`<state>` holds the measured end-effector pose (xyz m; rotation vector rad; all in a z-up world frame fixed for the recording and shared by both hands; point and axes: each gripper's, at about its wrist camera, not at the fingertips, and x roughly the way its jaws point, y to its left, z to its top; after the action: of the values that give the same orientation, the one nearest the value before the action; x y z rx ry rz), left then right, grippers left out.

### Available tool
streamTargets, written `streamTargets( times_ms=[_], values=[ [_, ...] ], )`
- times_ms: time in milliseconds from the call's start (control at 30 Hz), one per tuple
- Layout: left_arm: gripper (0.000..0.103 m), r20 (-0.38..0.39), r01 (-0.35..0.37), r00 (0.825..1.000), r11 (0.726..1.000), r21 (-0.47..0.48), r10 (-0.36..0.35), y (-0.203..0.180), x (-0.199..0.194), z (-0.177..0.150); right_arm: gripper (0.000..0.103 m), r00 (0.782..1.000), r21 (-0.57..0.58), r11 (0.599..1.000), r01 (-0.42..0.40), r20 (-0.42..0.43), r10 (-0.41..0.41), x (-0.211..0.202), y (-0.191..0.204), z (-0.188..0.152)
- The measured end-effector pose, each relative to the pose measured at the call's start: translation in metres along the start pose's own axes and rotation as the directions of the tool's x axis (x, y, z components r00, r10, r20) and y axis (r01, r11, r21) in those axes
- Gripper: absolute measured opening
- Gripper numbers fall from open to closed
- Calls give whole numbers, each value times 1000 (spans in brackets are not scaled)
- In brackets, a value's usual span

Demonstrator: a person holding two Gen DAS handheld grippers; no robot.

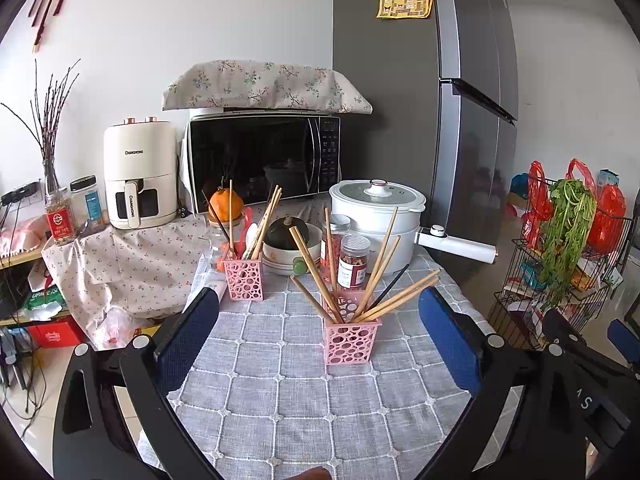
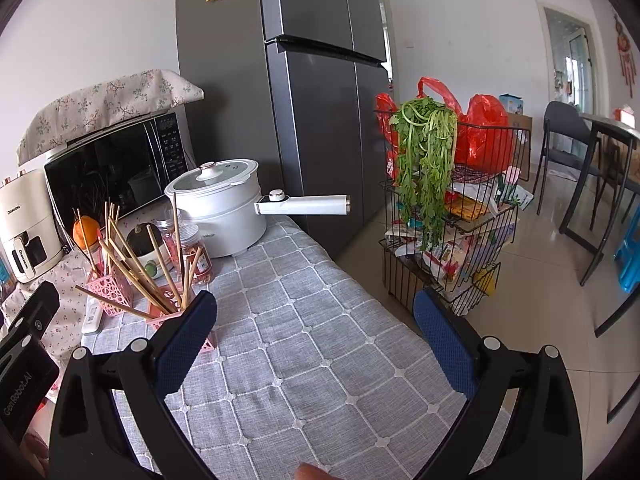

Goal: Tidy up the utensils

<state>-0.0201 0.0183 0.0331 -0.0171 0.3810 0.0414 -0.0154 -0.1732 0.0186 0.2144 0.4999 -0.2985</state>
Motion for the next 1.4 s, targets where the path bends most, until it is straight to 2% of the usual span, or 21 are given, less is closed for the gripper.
streamTargets(
  times_ms=[1400],
  values=[
    [96,-1,-2,1000,1000,-1,2,1,1,0,96,1000,-7,1000,-6,-16,6,4,3,-3]
  ],
)
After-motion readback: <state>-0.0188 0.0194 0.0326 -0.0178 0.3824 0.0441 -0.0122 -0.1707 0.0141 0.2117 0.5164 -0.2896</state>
